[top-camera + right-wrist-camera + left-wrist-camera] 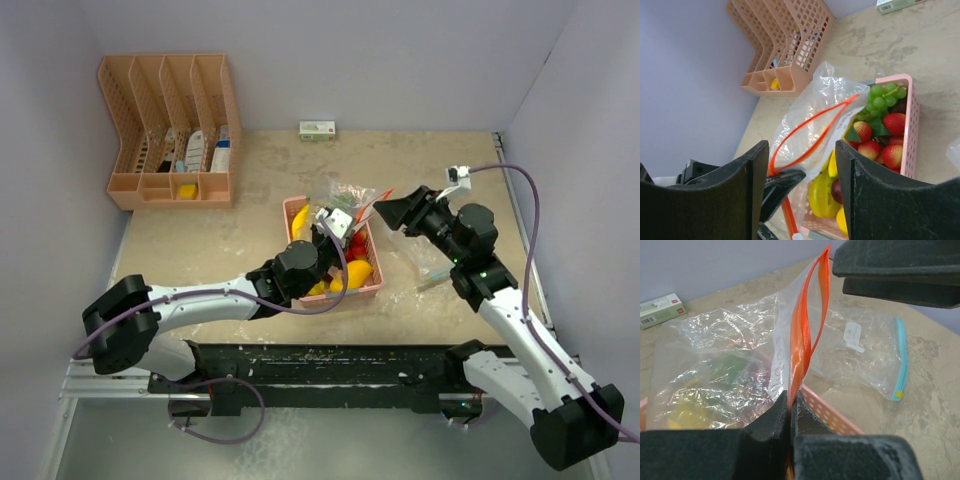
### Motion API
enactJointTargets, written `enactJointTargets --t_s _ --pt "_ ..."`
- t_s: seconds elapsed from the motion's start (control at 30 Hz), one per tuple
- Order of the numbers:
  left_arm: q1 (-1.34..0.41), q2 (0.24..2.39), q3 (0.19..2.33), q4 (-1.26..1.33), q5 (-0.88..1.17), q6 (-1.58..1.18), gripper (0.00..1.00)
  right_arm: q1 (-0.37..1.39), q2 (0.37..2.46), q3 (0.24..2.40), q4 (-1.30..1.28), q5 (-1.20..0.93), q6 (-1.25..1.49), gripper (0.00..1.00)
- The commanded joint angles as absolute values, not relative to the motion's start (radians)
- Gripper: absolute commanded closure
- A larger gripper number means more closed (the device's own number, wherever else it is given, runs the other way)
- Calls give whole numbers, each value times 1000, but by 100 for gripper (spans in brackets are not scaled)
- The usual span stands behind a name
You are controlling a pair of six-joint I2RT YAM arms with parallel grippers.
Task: Place the food in the zip-top bag and seal the zipper
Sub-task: Open the zipper of the food storage bag.
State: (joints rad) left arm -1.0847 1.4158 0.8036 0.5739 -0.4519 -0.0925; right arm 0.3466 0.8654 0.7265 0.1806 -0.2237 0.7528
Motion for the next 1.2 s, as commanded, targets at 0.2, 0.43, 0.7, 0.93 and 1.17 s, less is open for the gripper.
enactJointTargets --t_s 0.2,0.43,0.7,0.93,1.17 --pt "-1085 1424 793 658 -435 -117 100 347 926 709 310 -262 812 45" --pt "-1085 1434 792 672 -440 -119 100 347 869 707 277 -227 790 44" --pt "-1085 1428 792 675 -439 -118 100 347 916 693 274 -235 792 45" --pt "-1085 1427 792 675 -439 -119 100 347 948 683 284 -221 788 46" --pt "-1085 1432 791 683 -428 -123 100 347 1021 705 316 -214 792 47"
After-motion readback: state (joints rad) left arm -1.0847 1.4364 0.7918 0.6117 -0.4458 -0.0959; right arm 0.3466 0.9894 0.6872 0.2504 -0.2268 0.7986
